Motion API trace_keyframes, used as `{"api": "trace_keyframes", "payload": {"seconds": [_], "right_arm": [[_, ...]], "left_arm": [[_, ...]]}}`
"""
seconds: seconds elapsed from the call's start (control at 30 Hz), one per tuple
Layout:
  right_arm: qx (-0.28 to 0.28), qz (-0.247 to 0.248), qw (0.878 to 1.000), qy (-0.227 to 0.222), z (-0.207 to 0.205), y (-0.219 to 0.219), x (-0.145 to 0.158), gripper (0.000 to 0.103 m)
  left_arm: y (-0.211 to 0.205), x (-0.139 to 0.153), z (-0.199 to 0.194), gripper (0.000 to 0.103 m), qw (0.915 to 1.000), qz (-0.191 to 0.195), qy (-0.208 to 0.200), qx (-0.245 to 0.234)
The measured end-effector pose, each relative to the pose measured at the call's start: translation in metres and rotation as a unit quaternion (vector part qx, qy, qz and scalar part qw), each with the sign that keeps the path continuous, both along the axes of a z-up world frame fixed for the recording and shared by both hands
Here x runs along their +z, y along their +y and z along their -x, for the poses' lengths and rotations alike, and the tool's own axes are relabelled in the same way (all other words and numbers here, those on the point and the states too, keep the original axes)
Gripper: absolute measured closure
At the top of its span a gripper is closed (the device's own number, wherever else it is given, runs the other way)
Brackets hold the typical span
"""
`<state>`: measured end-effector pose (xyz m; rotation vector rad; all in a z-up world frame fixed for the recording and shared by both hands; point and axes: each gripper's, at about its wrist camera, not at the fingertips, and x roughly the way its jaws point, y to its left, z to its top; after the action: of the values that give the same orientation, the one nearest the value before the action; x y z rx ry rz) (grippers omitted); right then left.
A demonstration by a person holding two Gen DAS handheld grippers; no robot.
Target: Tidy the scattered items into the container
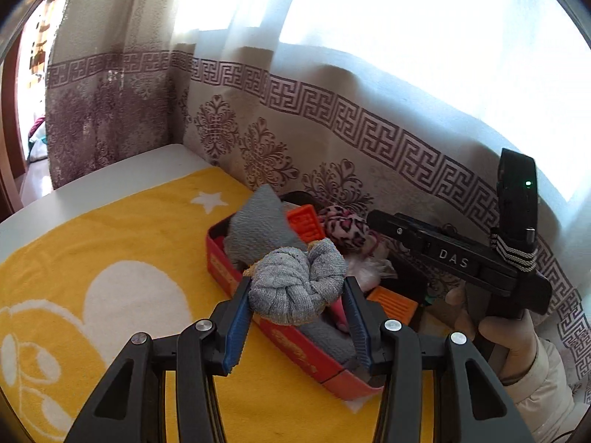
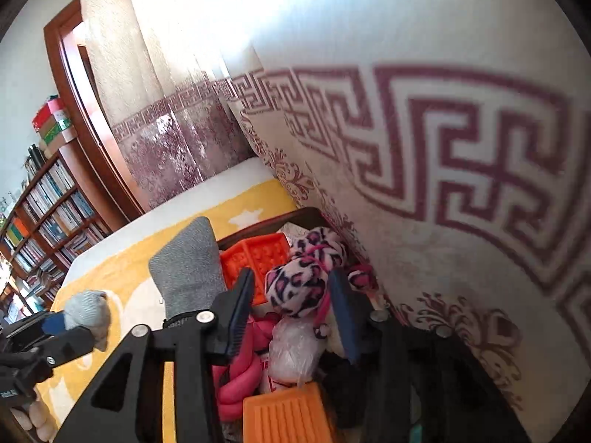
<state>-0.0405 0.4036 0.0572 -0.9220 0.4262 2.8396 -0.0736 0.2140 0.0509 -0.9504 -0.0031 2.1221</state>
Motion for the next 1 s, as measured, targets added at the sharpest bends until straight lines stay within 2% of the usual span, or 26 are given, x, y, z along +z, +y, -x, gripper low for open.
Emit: {"api": "trace_keyframes", "payload": {"seconds": [0.03,0.1,0.27,0.43,0.5,0.67,0.83,0.9,0.93,1.0], "right_arm": [[-0.004,-0.012,1.000,0.018,-0.011,-0.003,0.007,0.032],[-0.015,-0.035,0.998,0.049,-0.034,-0.009,0.018,0.027],[-0.024,-0.042,0.995,0.090,-0.072,-0.013,0.033,0.025],[-0.021,-0.017,0.995,0.095,-0.088,-0.005,0.032,0.024],[-0.013,-0.011,0.996,0.089,-0.093,-0.004,0.028,0.024],[0.007,-0.004,0.997,0.078,-0.107,-0.006,0.018,0.024],[0.008,0.001,0.996,0.084,-0.125,-0.002,0.017,0.022],[0.016,0.004,0.997,0.081,-0.131,-0.002,0.015,0.021],[0.022,0.005,0.997,0.077,-0.134,-0.004,0.012,0.021],[0.036,0.006,0.997,0.068,-0.135,-0.010,0.004,0.021]], "left_arm": [[0.010,-0.002,-0.002,0.054,1.0000,0.000,-0.003,-0.008],[0.029,-0.008,-0.006,0.054,0.9997,0.002,-0.011,-0.020],[0.066,-0.028,-0.003,0.054,0.9993,0.026,-0.018,-0.017],[0.078,-0.042,0.000,0.052,0.9992,0.037,-0.016,-0.001],[0.082,-0.044,-0.001,0.048,0.9990,0.043,-0.012,0.001],[0.073,-0.039,-0.003,0.021,0.9991,0.026,-0.031,0.014],[0.051,-0.015,-0.027,0.020,0.9960,0.043,0.055,0.057],[0.038,-0.007,-0.038,0.012,0.9914,0.048,0.088,0.084],[0.031,-0.004,-0.043,0.002,0.9881,0.051,0.103,0.102],[0.018,0.000,-0.055,0.001,0.9799,0.056,0.133,0.138]]}}
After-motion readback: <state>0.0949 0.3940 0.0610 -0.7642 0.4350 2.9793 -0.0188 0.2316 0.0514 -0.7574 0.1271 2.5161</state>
